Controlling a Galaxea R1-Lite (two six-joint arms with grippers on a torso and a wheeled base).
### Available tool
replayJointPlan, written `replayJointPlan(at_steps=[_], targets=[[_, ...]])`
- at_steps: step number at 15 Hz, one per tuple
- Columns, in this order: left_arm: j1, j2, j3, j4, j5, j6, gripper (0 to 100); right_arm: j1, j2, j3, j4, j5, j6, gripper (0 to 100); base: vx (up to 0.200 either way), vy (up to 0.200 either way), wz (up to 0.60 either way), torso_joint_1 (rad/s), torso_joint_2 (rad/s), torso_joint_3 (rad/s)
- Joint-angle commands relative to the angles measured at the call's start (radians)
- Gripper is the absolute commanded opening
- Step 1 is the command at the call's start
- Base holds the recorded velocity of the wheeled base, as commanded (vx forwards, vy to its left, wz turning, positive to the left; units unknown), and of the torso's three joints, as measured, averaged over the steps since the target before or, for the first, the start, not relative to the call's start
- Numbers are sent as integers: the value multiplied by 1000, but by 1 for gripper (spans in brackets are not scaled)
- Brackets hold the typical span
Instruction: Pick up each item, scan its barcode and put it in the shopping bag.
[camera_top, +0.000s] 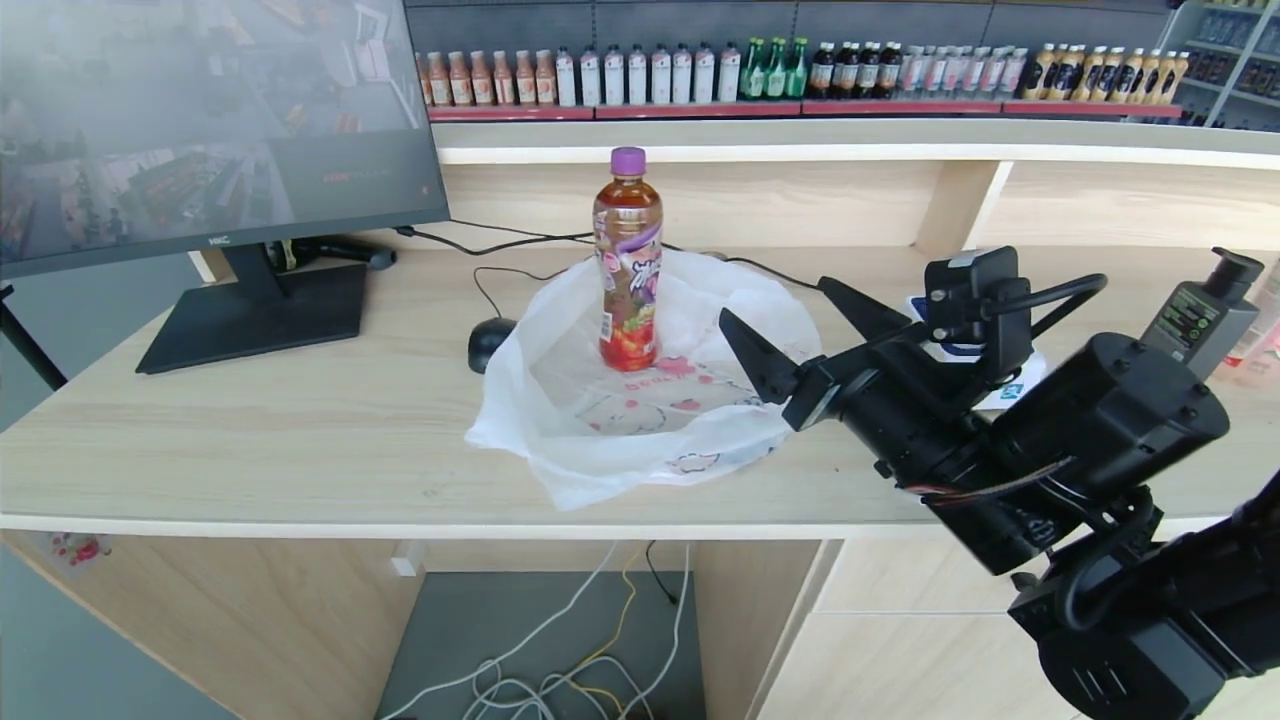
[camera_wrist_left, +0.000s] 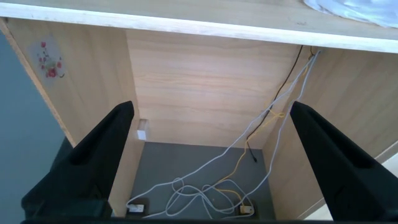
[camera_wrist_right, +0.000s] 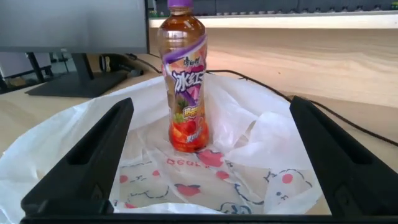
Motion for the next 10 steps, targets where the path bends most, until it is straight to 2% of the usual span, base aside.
replayJointPlan(at_steps=[1, 10], targets=[[0, 0, 0, 0, 0, 0, 100, 0, 3, -1, -3, 0, -1, 100, 0, -200, 0, 2, 2, 2], [0, 0, 0, 0, -2, -2, 100, 0, 2, 2, -3, 0, -1, 100, 0, -200, 0, 2, 2, 4]])
